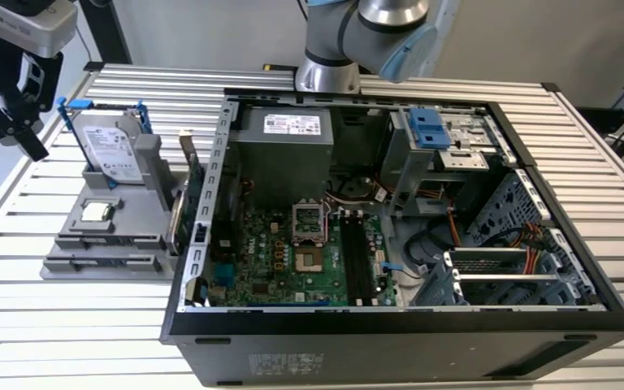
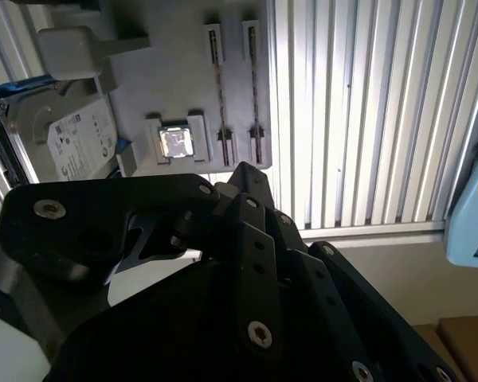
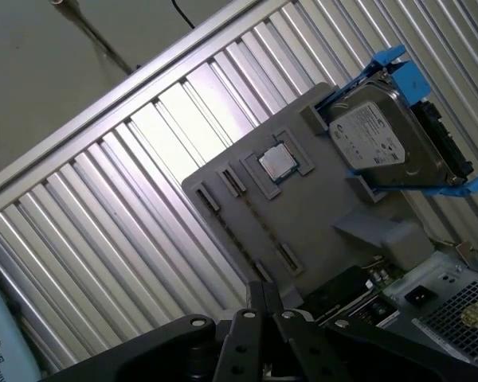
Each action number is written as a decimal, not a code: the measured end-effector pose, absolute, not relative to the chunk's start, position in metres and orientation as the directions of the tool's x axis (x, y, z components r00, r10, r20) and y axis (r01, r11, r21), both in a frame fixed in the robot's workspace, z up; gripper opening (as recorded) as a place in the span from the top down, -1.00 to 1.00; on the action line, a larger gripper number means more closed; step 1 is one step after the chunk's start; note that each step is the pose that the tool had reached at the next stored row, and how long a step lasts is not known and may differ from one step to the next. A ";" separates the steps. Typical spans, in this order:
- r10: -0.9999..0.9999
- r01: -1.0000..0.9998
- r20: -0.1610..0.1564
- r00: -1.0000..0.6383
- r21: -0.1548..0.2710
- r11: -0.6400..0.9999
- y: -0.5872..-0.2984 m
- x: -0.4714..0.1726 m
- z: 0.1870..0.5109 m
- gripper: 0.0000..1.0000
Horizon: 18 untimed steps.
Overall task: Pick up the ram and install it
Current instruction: 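Pick up the ram and move it above insertion slot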
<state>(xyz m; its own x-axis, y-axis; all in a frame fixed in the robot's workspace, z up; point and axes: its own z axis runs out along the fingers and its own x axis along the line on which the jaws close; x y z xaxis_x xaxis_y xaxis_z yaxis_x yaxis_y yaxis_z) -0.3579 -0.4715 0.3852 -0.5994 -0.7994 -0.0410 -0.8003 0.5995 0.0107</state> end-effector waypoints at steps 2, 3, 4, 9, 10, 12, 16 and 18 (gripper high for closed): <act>-0.800 -0.801 -0.041 -0.599 0.011 0.599 -0.471 -0.358 0.385 1.00; -0.801 -0.802 -0.041 -0.598 0.011 0.598 -0.471 -0.358 0.385 1.00; -0.803 -0.804 -0.041 -0.594 0.011 0.594 -0.471 -0.358 0.385 1.00; -0.832 -0.833 -0.041 -0.554 0.011 0.554 -0.471 -0.358 0.385 1.00; -0.838 -0.839 -0.041 -0.545 0.011 0.545 -0.471 -0.358 0.385 1.00; -0.848 -0.849 -0.041 -0.528 0.011 0.528 -0.471 -0.358 0.385 1.00; -0.867 -0.867 -0.041 -0.497 0.011 0.497 -0.471 -0.358 0.385 1.00; -0.875 -0.876 -0.041 -0.483 0.011 0.483 -0.471 -0.358 0.385 1.00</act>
